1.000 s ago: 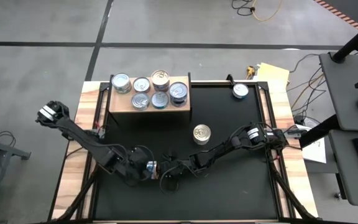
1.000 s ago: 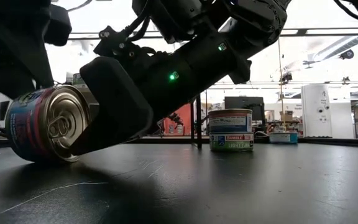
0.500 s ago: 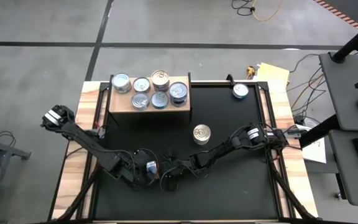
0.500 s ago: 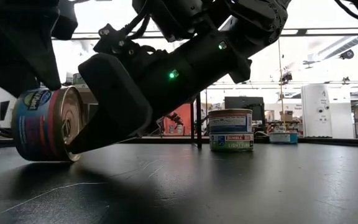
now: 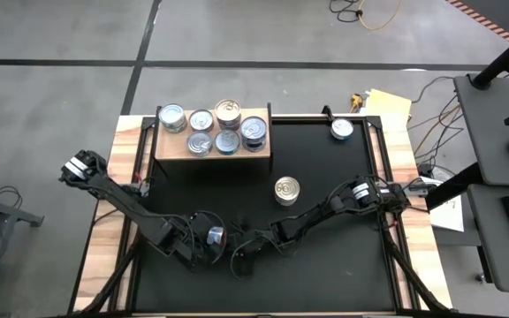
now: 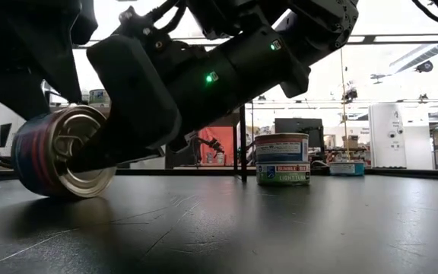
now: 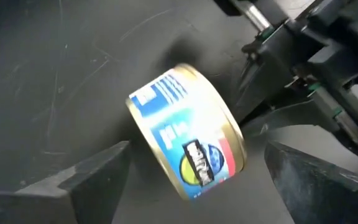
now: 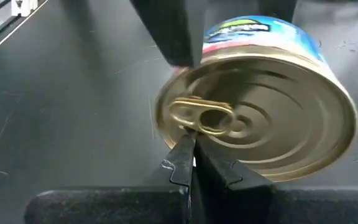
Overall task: Stack canned seafood by type on shelf
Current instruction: Stack the blue/pink tuna can on top of the other blue/pink tuna can on the shelf
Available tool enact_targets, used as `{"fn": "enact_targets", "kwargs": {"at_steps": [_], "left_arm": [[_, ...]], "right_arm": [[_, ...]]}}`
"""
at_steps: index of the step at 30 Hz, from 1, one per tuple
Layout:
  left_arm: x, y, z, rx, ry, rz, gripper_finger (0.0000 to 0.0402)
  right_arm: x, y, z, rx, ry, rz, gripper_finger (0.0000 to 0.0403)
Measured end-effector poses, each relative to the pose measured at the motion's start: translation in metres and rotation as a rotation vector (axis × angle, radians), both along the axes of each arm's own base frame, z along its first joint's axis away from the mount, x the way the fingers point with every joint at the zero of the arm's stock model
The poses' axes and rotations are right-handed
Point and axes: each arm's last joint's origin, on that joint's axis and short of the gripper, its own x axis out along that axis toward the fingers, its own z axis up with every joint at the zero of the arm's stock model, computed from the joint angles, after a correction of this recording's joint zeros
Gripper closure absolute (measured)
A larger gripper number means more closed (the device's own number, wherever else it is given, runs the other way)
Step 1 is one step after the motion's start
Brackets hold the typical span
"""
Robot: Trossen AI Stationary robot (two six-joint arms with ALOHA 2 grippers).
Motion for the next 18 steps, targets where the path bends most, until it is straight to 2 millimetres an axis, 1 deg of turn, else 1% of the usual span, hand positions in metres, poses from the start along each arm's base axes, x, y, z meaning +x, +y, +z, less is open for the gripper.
{"fn": "enact_targets", "kwargs": {"at_steps": [6,18], "left_arm": [[0.002,-0.002,-0.007,0.011,0.027,-0.002,0.0038],[0.007,-0.003,-0.022,0.058,0.064,-0.007,0.004]], "right_arm": [[0.0,0.0,0.0,0.0,-0.002,0.0,0.0394],[0.0,0.0,0.0,0.0,-0.005,-0.001,0.0394]]}}
